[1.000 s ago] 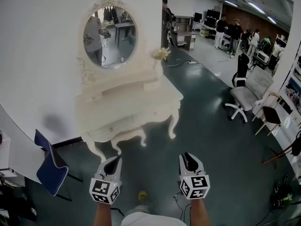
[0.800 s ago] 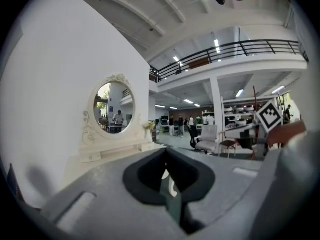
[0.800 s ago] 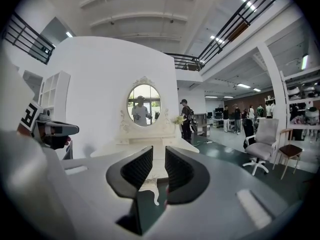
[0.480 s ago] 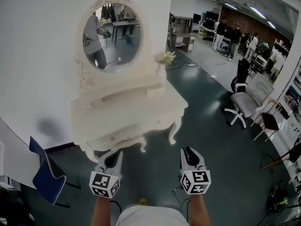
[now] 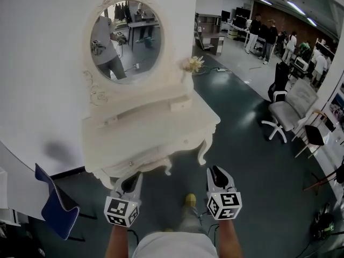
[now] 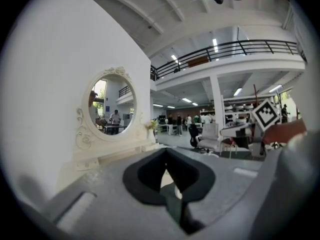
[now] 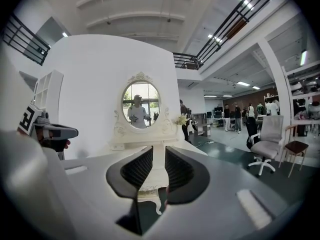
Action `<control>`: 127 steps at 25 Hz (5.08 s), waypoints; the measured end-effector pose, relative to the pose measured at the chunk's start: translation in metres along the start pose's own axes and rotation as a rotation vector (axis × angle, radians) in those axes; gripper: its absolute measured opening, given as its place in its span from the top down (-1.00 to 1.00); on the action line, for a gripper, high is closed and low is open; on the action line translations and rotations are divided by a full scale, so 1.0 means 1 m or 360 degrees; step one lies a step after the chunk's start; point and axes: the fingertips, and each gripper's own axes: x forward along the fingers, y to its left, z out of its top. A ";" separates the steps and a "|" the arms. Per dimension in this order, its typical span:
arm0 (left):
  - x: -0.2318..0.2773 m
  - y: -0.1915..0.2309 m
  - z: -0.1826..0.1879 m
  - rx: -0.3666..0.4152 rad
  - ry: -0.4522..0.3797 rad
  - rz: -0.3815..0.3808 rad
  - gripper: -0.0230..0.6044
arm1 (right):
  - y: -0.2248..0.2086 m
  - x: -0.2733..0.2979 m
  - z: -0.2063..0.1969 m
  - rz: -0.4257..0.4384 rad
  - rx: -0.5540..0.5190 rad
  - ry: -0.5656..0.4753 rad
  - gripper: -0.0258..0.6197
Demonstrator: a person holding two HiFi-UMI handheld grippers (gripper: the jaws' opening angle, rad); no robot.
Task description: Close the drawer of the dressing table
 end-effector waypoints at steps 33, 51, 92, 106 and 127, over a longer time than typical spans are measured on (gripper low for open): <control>0.347 0.119 0.008 -0.0070 0.0229 0.0166 0.93 | -0.169 0.361 0.032 0.0219 0.0032 0.0166 0.73; 0.421 0.166 -0.001 -0.0131 0.0266 0.0325 0.93 | -0.183 0.473 0.020 0.0432 0.0008 0.0293 0.73; 0.529 0.246 -0.125 -0.0383 0.0543 0.0197 0.93 | -0.179 0.624 -0.090 0.0417 0.0008 0.0688 0.73; 0.532 0.251 -0.159 -0.0438 0.0610 0.0175 0.93 | -0.173 0.652 -0.128 0.0399 0.0003 0.0764 0.66; 0.542 0.252 -0.166 -0.0424 0.0657 0.0092 0.93 | -0.170 0.674 -0.140 0.0391 -0.0036 0.0809 0.64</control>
